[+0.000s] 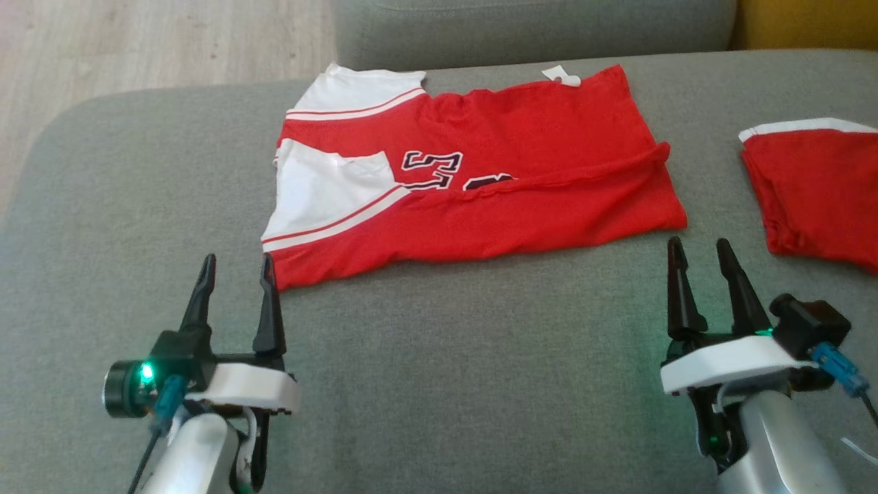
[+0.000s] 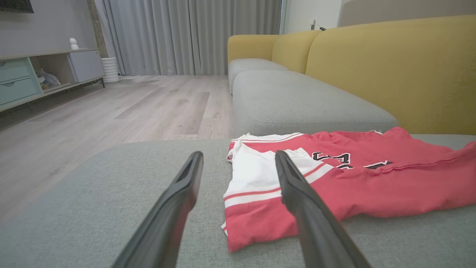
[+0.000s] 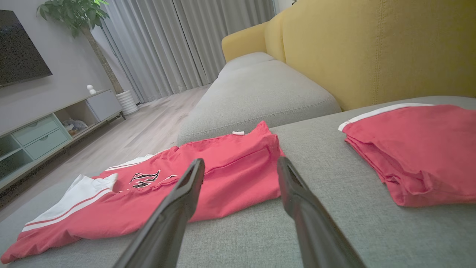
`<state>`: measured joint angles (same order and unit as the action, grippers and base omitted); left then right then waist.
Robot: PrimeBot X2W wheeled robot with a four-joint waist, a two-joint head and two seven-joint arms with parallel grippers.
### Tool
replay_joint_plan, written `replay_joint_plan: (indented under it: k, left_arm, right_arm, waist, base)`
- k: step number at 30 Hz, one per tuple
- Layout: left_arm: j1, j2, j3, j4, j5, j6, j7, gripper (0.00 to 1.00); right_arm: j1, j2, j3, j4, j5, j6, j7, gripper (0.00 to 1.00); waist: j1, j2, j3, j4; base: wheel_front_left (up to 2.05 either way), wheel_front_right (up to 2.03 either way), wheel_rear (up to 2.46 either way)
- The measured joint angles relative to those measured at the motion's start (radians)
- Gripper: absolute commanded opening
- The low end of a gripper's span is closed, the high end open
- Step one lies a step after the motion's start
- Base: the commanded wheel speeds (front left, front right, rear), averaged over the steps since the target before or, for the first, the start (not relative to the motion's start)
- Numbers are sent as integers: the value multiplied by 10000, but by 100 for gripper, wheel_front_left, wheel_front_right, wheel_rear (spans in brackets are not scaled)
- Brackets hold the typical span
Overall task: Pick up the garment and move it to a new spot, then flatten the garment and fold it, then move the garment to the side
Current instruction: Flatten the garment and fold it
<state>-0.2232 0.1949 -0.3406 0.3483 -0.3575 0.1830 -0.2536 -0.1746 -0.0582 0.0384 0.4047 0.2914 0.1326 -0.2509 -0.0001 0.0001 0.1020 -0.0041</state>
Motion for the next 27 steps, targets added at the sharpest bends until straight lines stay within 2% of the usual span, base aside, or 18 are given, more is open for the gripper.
replay_joint_plan:
  k: [4, 10, 18, 26, 27]
  left_arm:
    - [-124, -19, 146, 433, 84, -349, -2, 100]
    - [-864, -31, 123, 2182, 42, -688, 522, 100]
    - [-2119, 10, 192, 3864, -38, -702, 696, 100]
    - [-2744, 44, 115, 4880, -130, -978, 1308, 100]
    - [-2824, 38, 102, 4959, -140, -1034, 1396, 58]
  right_arm:
    - [-50, 46, 151, -226, 79, 0, 0, 100]
    - [-270, 52, 316, -399, 98, 0, -2, 100]
    - [-319, 56, 631, -403, 186, 0, 0, 100]
    - [-485, 56, 688, -491, 309, 0, 0, 100]
    - [-485, 56, 708, -504, 349, 0, 0, 100]
  waist:
    - [1, 0, 187, -129]
    - [2, 0, 618, -401]
    - [3, 0, 1239, -801]
    - [2, 0, 1494, -1051]
    - [1, 0, 1498, -1060]
  base:
    - [0, 0, 0]
    - [0, 0, 0]
    - [0, 0, 0]
    - [0, 0, 0]
    - [0, 0, 0]
